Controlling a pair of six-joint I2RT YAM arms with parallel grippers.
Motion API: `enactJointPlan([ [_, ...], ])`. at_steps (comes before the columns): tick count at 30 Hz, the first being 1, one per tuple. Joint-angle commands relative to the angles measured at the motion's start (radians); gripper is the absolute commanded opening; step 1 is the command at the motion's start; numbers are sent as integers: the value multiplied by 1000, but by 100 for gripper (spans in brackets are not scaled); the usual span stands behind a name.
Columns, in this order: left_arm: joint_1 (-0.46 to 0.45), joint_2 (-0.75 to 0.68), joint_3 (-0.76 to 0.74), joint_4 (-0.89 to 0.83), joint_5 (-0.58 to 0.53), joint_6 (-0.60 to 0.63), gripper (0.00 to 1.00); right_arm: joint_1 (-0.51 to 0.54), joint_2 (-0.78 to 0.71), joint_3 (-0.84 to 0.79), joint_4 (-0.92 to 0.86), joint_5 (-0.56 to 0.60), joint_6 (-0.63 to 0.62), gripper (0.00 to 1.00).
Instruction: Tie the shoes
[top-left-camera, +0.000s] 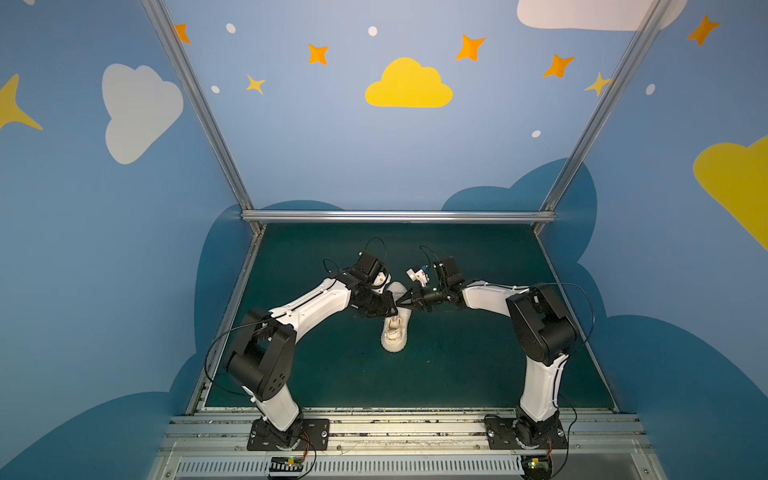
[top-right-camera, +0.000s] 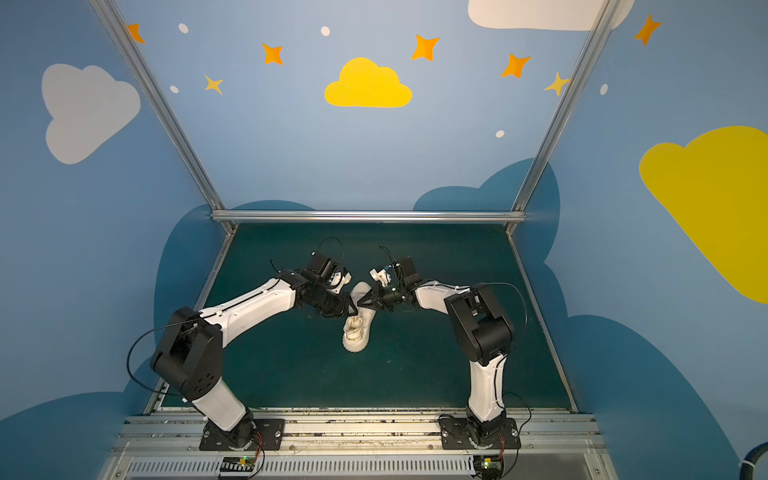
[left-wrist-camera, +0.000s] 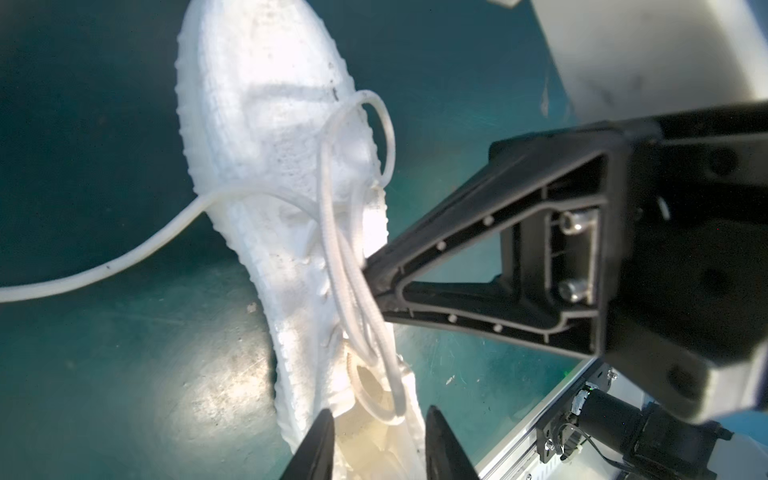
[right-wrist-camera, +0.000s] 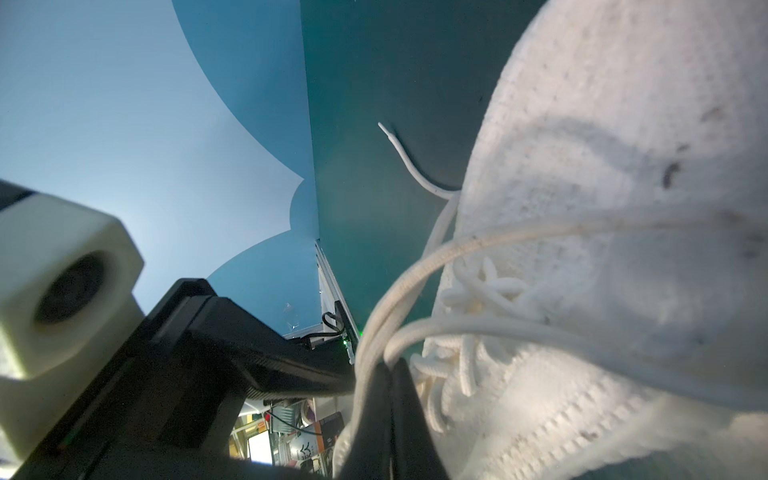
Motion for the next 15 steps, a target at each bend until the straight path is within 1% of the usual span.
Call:
enactJointPlan([
  [1, 10, -35, -15, 20, 21, -10, 36, -3, -8, -22, 40, -30, 17, 0],
  [2, 14, -37, -18, 23, 25, -9, 37, -2, -16, -31, 40, -27, 18, 0],
  [4, 24, -44, -32, 42, 46, -16, 42, -2, -31, -47, 41, -21, 18, 0],
  [5, 33, -53, -43, 59, 62, -26, 42, 0, -39, -57, 44, -20, 20, 0],
  [7, 44, -67, -62, 82, 80, -38, 43, 1, -52, -72, 52, -18, 22, 0],
  [12, 51, -74, -68, 77, 79, -32, 43, 4, -67, -104, 99, -22, 48, 0],
  [15, 52, -72, -70, 70, 76, -30, 42, 2, -87, -124, 113, -17, 55, 0],
])
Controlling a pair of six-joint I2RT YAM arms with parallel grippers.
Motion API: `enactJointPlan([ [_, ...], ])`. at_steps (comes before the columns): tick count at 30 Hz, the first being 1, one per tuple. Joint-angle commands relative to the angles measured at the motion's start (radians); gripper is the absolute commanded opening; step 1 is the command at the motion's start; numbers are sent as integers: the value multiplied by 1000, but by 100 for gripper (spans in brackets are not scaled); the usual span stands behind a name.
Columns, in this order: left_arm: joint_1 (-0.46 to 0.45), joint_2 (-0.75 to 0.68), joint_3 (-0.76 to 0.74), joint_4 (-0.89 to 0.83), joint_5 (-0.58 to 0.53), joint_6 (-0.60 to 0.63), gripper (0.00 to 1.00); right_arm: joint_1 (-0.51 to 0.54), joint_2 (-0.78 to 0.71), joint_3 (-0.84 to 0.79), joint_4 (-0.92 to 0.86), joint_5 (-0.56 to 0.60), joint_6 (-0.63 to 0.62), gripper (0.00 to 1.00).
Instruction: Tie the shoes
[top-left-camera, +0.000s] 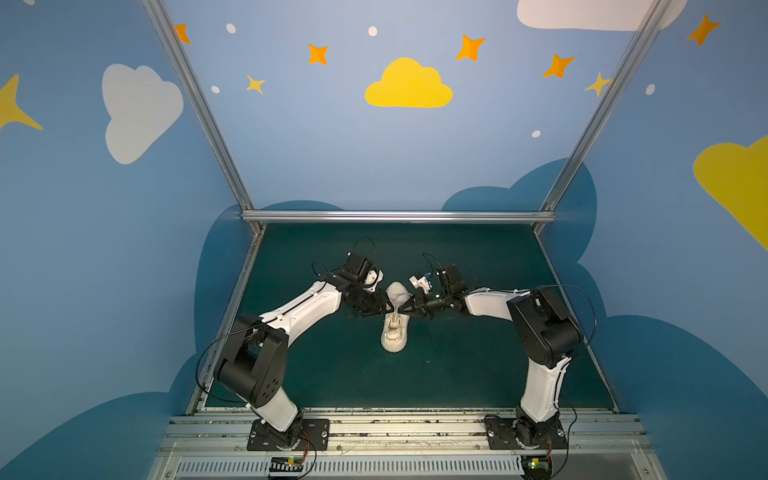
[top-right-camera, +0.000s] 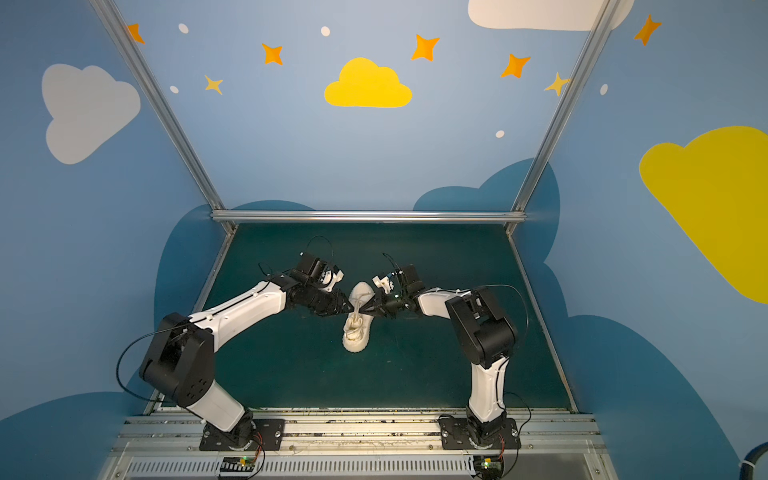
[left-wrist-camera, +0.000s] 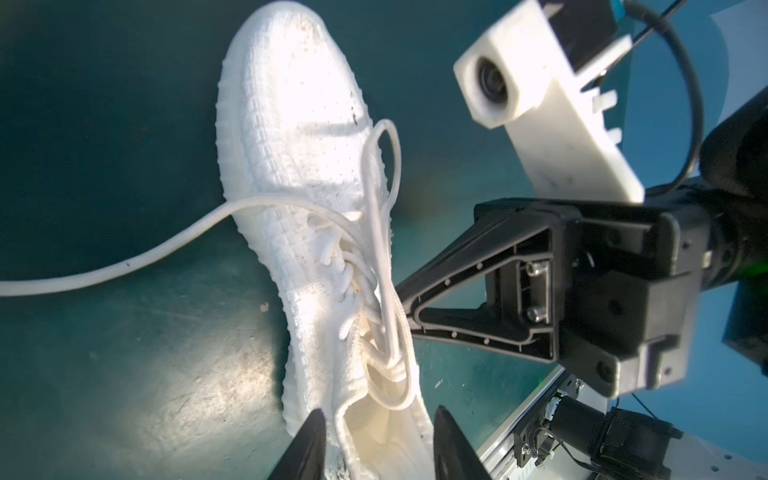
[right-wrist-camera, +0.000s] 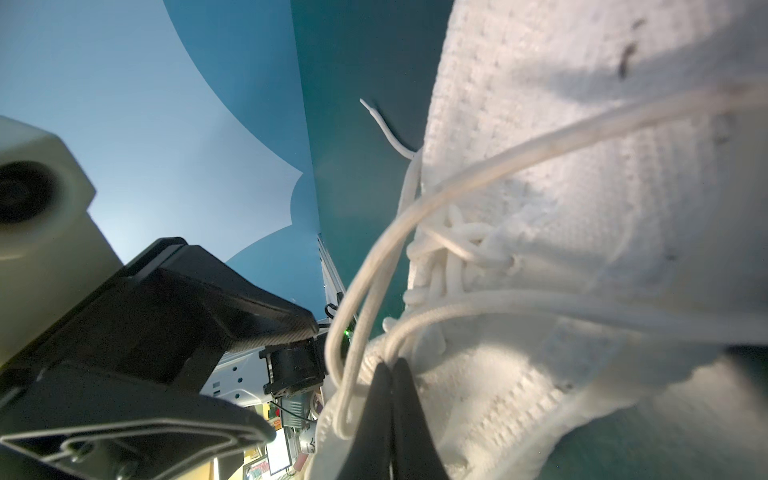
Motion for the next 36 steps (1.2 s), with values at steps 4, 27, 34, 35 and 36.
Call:
enactJointPlan([
  [4, 5, -8, -8, 0, 22, 3, 38, 3, -54, -28, 66, -16, 34, 0],
  [27, 4, -25, -68, 54, 48, -33, 31, 34, -29, -149, 347, 20, 215, 0],
  [34, 4, -34, -87, 70, 49, -43, 31, 57, -45, -225, 551, 95, 319, 0],
  [35, 5, -37, -89, 72, 47, -43, 31, 57, -50, -231, 558, 101, 322, 0],
  [36, 3, -38, -91, 73, 47, -43, 31, 57, -53, -234, 563, 103, 325, 0],
])
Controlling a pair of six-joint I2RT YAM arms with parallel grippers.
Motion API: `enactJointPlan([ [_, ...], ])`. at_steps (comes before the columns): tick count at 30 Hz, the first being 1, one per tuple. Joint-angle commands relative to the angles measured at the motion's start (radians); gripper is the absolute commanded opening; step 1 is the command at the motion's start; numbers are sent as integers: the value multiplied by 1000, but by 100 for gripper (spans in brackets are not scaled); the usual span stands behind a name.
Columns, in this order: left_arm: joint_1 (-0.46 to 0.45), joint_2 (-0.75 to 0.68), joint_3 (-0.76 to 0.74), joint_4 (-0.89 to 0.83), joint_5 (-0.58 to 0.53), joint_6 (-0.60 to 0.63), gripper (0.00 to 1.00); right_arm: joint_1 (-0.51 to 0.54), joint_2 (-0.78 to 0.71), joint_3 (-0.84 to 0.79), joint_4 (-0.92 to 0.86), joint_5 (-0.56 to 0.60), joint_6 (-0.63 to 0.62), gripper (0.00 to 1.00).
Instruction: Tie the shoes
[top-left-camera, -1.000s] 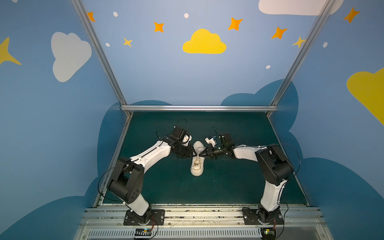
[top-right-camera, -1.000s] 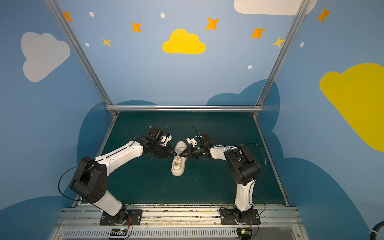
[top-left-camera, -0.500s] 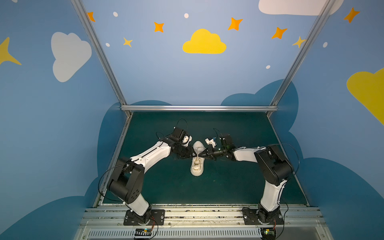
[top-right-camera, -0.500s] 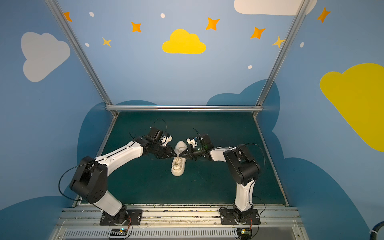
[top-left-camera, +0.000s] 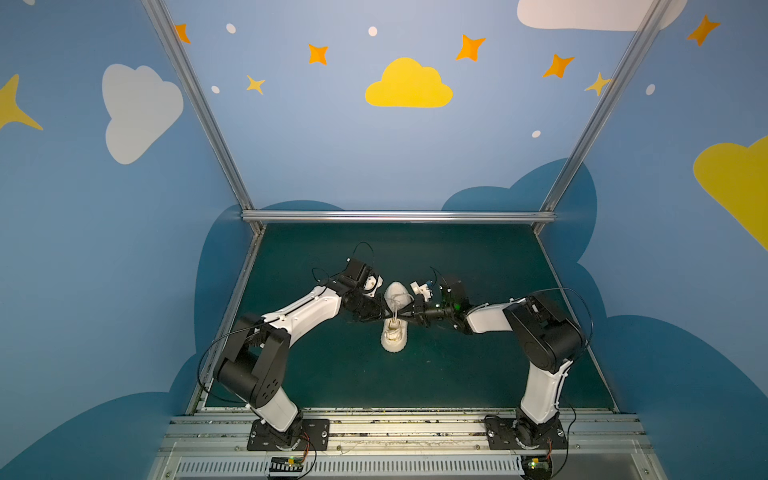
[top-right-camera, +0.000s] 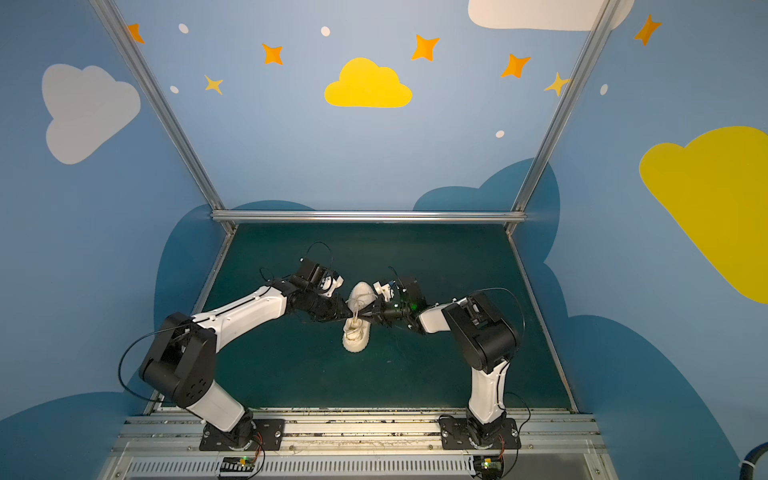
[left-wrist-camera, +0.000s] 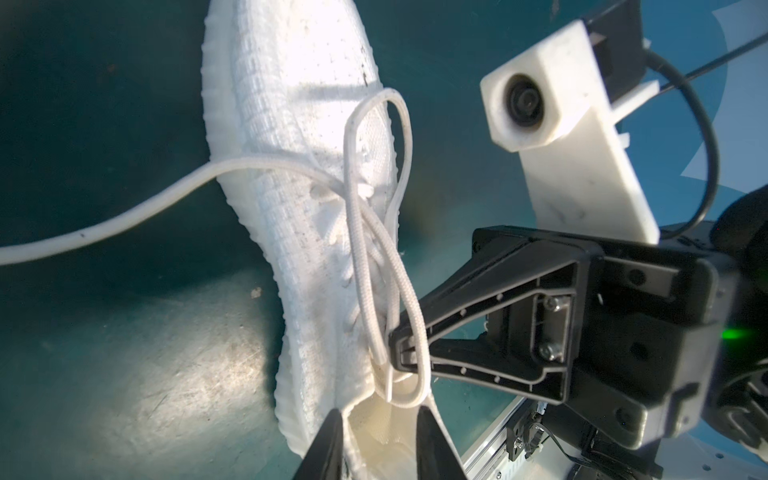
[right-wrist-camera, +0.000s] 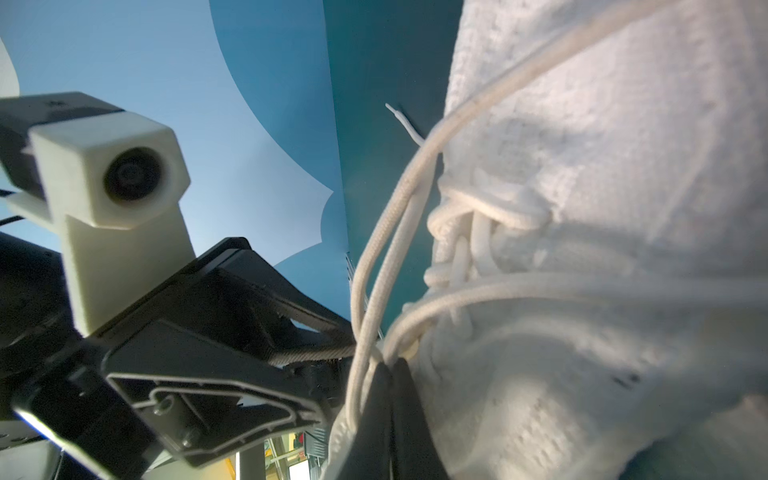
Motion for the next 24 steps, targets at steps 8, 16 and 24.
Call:
enactJointPlan([
  [8, 3, -38, -17, 17, 16, -12, 31, 7, -12, -36, 216, 20, 115, 0],
  [16, 5, -39, -17, 30, 30, -21, 31, 8, 8, -34, 246, 6, 136, 0],
  [24, 11, -34, -27, 59, 47, -39, 27, 22, 31, -29, 236, -3, 129, 0],
])
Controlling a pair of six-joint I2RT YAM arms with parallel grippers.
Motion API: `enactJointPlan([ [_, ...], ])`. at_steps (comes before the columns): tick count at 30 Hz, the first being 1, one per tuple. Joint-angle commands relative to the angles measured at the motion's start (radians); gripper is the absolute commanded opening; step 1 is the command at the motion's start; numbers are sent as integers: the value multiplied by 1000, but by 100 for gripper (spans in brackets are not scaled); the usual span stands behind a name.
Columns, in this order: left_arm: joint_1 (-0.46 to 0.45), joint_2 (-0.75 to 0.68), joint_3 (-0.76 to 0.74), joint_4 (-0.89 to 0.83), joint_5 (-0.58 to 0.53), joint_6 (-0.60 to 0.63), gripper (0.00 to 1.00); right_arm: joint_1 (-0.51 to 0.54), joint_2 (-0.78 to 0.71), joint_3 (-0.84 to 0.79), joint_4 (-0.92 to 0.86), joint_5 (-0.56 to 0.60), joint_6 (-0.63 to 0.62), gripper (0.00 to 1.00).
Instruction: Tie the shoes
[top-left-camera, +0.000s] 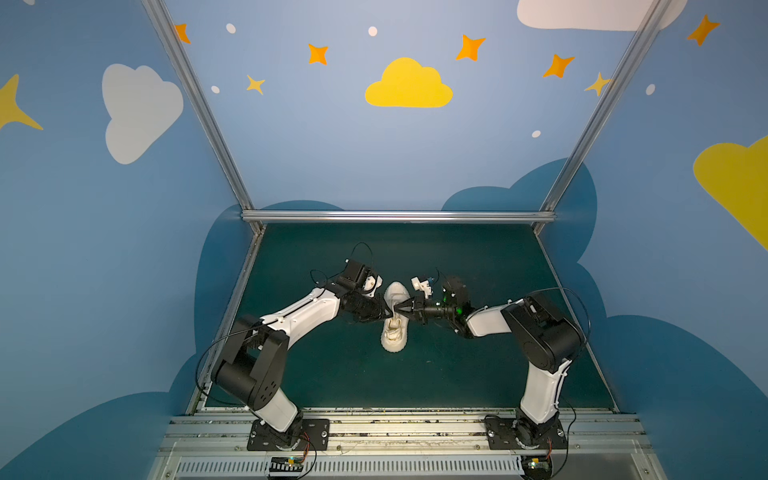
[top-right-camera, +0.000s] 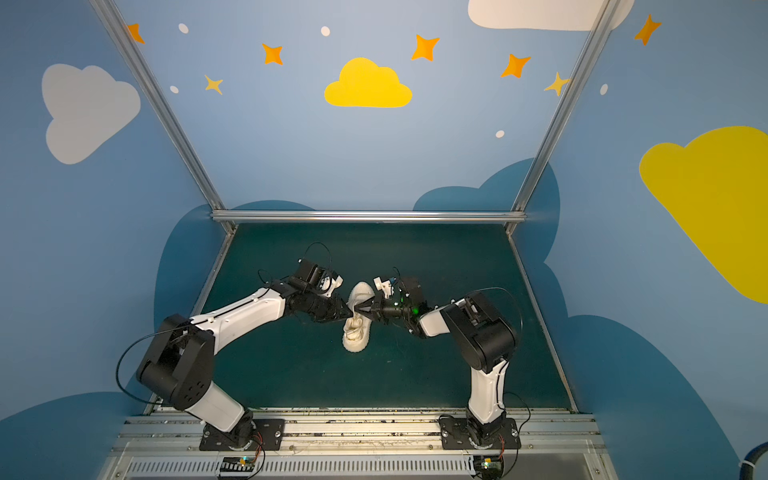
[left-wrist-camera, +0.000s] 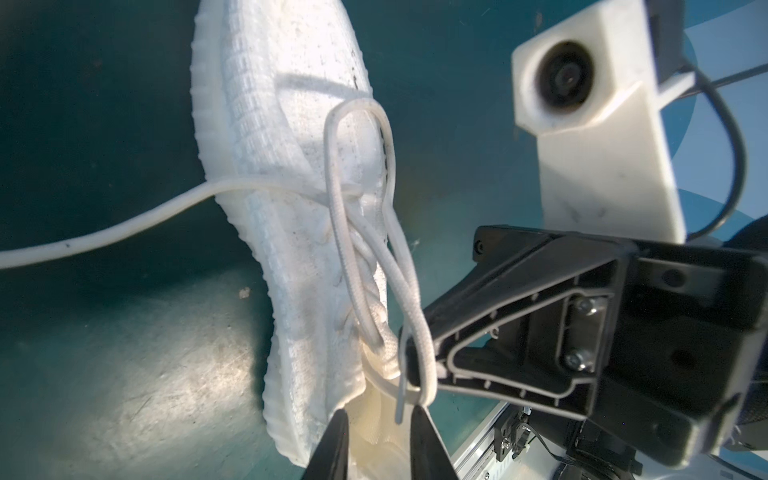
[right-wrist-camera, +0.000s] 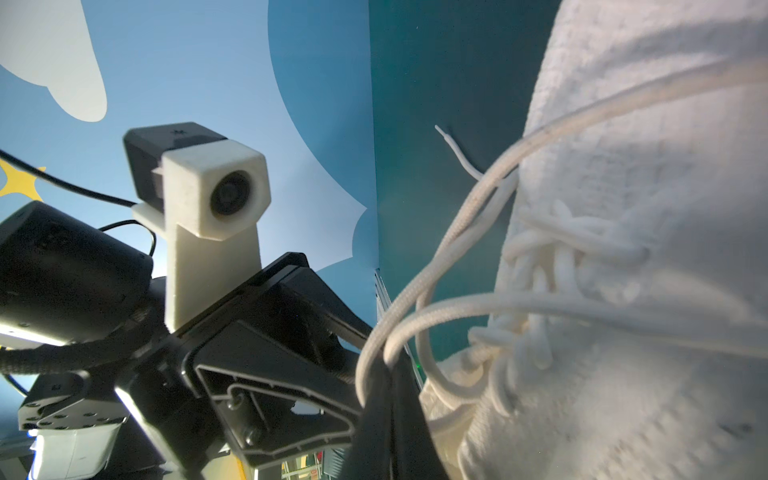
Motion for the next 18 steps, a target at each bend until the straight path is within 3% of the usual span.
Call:
enactJointPlan([
  [1, 7, -22, -9, 17, 19, -6, 27, 10, 23, -2, 24, -15, -3, 0],
  [18, 12, -18, -38, 40, 24, -11, 17, 24, 57, 10, 98, -36, 48, 0],
])
